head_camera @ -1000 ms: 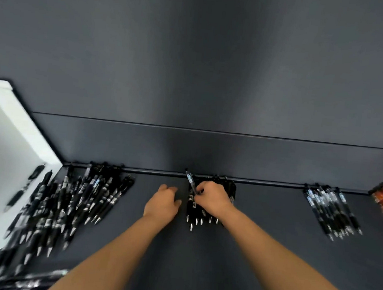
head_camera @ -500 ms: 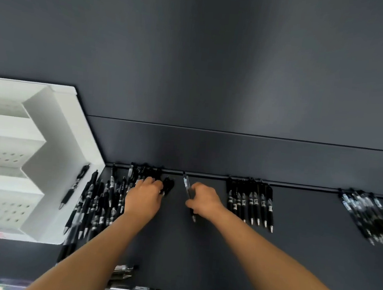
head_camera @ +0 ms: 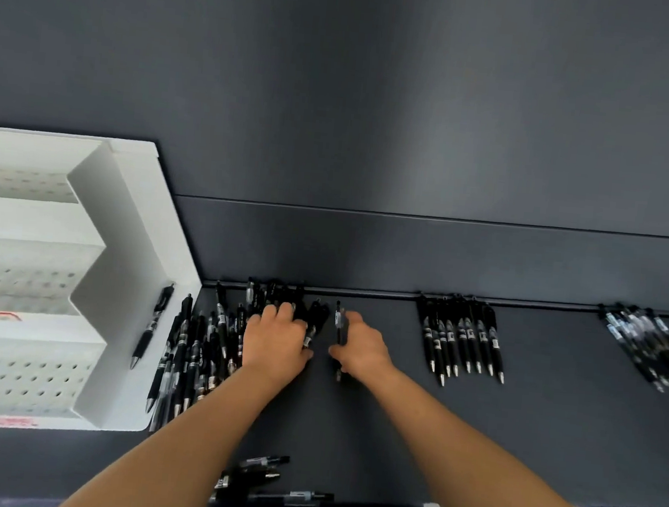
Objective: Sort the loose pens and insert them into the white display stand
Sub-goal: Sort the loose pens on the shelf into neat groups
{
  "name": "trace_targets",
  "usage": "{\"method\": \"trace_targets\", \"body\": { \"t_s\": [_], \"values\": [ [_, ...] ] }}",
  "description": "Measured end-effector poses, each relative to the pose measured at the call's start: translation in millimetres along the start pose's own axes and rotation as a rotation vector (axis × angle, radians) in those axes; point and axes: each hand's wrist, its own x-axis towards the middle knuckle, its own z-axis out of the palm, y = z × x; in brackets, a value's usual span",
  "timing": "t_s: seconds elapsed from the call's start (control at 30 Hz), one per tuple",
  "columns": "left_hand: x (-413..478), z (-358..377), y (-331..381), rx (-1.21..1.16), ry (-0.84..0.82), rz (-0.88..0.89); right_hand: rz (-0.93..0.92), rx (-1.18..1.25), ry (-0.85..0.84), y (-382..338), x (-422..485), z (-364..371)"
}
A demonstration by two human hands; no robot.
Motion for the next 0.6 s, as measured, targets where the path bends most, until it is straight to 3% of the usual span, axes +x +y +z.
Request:
{"method": "trace_targets", "body": {
  "t_s": [0.43,0.6],
  "values": [
    [6.7,8.3,28.1,0.108,-0.149,-0.015,0.052,-0.06,-0.004,26.3,-10.2,-7.8],
    [0.0,10.3,29.4,0.073,-0.11,0.008,0.079,0.018,0.006,27.5,-17.3,-10.3]
  ]
}}
